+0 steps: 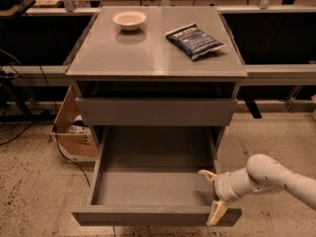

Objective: Close middle drawer

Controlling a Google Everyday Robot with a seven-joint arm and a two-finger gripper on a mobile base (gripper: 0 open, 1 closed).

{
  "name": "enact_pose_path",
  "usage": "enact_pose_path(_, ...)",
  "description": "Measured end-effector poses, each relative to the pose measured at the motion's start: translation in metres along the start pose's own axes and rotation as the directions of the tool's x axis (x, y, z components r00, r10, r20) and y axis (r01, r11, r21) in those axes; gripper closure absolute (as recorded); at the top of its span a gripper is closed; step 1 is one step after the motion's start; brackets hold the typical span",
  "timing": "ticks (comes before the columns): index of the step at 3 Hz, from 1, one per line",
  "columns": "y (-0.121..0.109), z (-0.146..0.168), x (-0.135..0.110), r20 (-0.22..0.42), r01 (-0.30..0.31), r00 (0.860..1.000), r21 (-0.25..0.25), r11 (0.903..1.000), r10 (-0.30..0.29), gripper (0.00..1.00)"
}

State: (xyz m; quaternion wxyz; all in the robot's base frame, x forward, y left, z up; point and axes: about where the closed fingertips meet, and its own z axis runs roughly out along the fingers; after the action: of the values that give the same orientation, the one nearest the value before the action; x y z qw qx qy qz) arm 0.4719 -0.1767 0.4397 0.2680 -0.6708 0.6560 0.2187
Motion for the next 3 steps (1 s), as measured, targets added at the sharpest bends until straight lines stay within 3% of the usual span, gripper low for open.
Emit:
enact_pose_path(1,-0.002,0.011,-0.007,0.037,0.013,0.999,0.04,0.9991,-0.015,0.0)
enact_pose_path(3,-0.034,0.025,-0.044,0.101,0.097,0.989,0.096,0.9907,-0.106,0.27)
